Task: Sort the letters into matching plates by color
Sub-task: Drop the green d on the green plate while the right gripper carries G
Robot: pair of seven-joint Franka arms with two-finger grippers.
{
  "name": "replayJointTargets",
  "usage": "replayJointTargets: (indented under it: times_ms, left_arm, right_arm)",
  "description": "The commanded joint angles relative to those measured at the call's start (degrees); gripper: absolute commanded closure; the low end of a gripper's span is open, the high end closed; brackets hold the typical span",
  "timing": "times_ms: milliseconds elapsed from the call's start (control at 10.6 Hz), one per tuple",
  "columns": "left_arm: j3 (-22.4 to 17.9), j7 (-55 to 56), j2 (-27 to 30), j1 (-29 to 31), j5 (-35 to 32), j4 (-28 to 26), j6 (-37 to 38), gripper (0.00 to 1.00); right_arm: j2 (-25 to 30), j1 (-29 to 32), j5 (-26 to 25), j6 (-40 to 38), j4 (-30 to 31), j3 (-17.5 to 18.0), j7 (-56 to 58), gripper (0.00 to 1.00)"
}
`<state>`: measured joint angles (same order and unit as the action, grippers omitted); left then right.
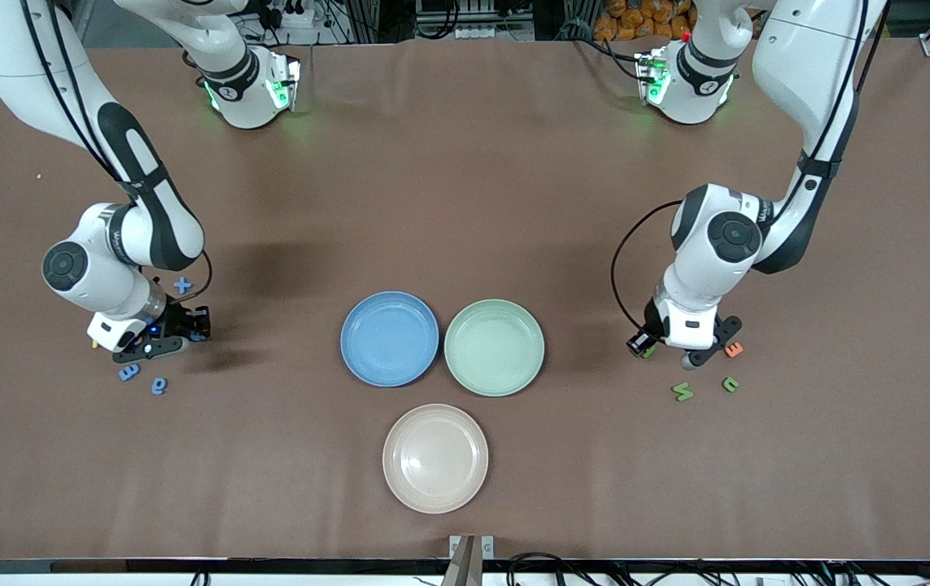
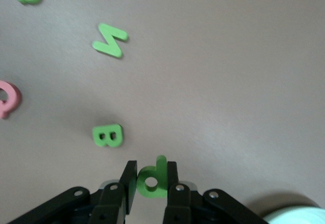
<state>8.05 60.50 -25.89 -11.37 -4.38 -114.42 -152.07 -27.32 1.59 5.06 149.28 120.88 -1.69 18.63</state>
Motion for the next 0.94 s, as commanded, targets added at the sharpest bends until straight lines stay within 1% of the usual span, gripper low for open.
replayJointTargets:
  times_ms: [0,94,188,376,470,565,659,753,847]
  left_arm:
    - [2.0,1.7,-1.3,-0.8,-1.2,2.4,0.4,1.0]
    - [3.4,2.8,-2.0,-0.8,-1.1,3.8,0.4,1.0]
    - [4.8,4.8,-3.0,-1.5,-1.1,5.1,0.4,1.0]
    - [5.1,10.5,-4.4,-5.3,-1.1,8.2,0.3,1.0]
    - [5.2,13.1,-5.0,-6.3,-1.1,10.0,0.4,1.0]
    - [5.1,16.4,-5.0,-8.3,-1.1,10.9,0.3,1.0]
    - [5.2,17.4,-5.0,-9.0,-1.2,11.2,0.3,1.0]
    - [5.3,18.0,-5.0,-9.4,-1.1,11.3,0.3,1.0]
    - [5.2,20.3,-5.0,-11.0,-1.1,11.8,0.3,1.0]
  right_arm:
    - [1.0,-1.1,0.7,-1.3,-1.1,3.3,-14.2,0.8]
    - [0.9,-2.0,0.7,-1.3,-1.6,3.4,-17.5,0.8]
    - [0.9,-2.3,0.7,-1.3,-1.9,4.4,-20.3,0.8]
    - [0.8,-2.9,0.7,-1.4,-2.4,5.8,-26.1,0.81]
    - [0.7,-3.4,0.7,-1.4,-2.5,6.4,-28.6,0.81]
    - [0.5,-3.8,0.7,-1.4,-2.9,7.2,-32.0,0.82]
    - [0.4,-4.2,0.7,-1.4,-3.3,7.9,-34.9,0.82]
    - [0.3,-4.9,0.7,-1.4,-3.7,8.3,-37.7,0.82]
    - [0.2,-6.1,0.6,-1.4,-4.2,8.4,-40.6,0.82]
